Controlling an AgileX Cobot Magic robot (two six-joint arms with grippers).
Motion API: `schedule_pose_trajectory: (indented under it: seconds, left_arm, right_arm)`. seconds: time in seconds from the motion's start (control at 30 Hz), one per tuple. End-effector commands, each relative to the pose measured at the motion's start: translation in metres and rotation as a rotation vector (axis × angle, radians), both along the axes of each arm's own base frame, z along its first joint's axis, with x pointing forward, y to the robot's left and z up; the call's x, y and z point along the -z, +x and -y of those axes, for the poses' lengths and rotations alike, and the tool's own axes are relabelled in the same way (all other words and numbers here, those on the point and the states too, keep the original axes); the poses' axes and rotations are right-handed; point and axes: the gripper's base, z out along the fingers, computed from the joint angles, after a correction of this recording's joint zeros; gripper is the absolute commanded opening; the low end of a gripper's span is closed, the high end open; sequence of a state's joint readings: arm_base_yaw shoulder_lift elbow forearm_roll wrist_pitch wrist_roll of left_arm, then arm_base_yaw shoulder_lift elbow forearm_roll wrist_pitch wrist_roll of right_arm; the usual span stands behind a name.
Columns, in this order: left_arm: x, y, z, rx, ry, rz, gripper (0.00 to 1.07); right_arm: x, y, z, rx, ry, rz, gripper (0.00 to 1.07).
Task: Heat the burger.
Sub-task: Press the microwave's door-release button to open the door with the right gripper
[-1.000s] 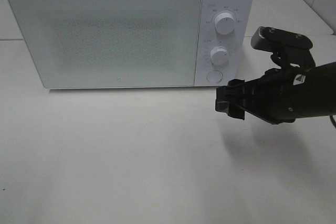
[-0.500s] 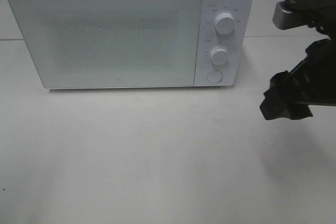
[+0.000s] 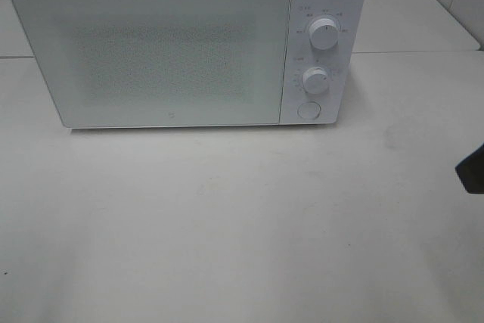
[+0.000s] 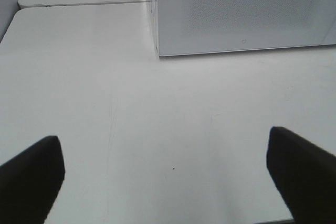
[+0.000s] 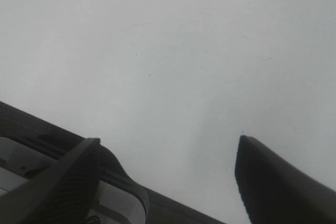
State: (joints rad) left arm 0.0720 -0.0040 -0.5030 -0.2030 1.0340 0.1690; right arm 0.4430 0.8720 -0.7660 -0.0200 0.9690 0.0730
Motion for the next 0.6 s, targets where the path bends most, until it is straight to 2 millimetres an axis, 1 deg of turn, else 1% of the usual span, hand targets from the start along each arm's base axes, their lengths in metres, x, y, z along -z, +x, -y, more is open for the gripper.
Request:
schedule_pose_trajectory:
  seconds: [0.03,0.07,0.1,0.13,0.17,0.2,0.27,0.3,0.33,0.4,0.43,0.47,0.5,0.53,0.6]
  left_arm:
    - [0.001,-0.003,0.001,0.006,-0.005,0.022,1.0]
    - [0.001,-0.003,0.001,0.006,-0.005,0.022,1.0]
    - [0.001,-0.003,0.001,0.006,-0.005,0.022,1.0]
    - [0.001,-0.003,0.001,0.006,-0.005,0.022,1.0]
    - [0.001,-0.003,0.001,0.006,-0.005,0.022,1.0]
    - [0.001,-0.003,0.001,0.006,-0.005,0.022,1.0]
    - [0.001,-0.003,0.001,0.006,-0.005,0.022,1.0]
    - [0.001,-0.003,0.001,0.006,-0.005,0.022,1.0]
    - [0.001,-0.003,0.001,0.006,-0.005,0.022,1.0]
    - [0.001,-0.003,0.001,0.006,-0.005,0.022,1.0]
    - [0.001,-0.003,0.001,0.006,-0.005,0.022,1.0]
    - [0.001,-0.003,0.001,0.006,-0.005,0.022,1.0]
    - [0.001,-0.003,0.001,0.006,-0.005,0.022,1.0]
    - [0.001,-0.003,0.001,0.006,-0.005,0.022,1.0]
    - [0.001,-0.003,0.001,0.006,-0.005,0.022,1.0]
  right_arm:
    - [-0.009,-0.015,0.009,-0.009,-0.012,0.034,0.7]
    - [-0.013,-0.023,0.015,-0.006,-0.014,0.06,0.7]
    - [-0.013,-0.023,0.015,-0.006,-0.014,0.06,0.7]
    - [-0.016,-0.028,0.018,-0.004,-0.018,0.081,0.7]
    - [-0.019,-0.038,0.025,0.006,-0.021,0.122,0.7]
    - [-0.019,-0.038,0.025,0.006,-0.021,0.122,0.7]
    - [-0.018,-0.05,0.035,0.055,-0.009,0.166,0.7]
    - [-0.018,-0.05,0.035,0.055,-0.009,0.166,0.7]
    - [-0.015,-0.058,0.041,0.088,-0.005,0.188,0.7]
    - [-0.012,-0.062,0.044,0.101,-0.003,0.194,0.7]
    - [-0.005,-0.07,0.048,0.132,0.003,0.205,0.7]
    - [-0.005,-0.07,0.048,0.132,0.003,0.205,0.7]
    - [0.002,-0.077,0.05,0.153,0.014,0.212,0.7]
    - [0.002,-0.077,0.05,0.153,0.014,0.212,0.7]
    - [0.011,-0.086,0.055,0.197,0.018,0.237,0.7]
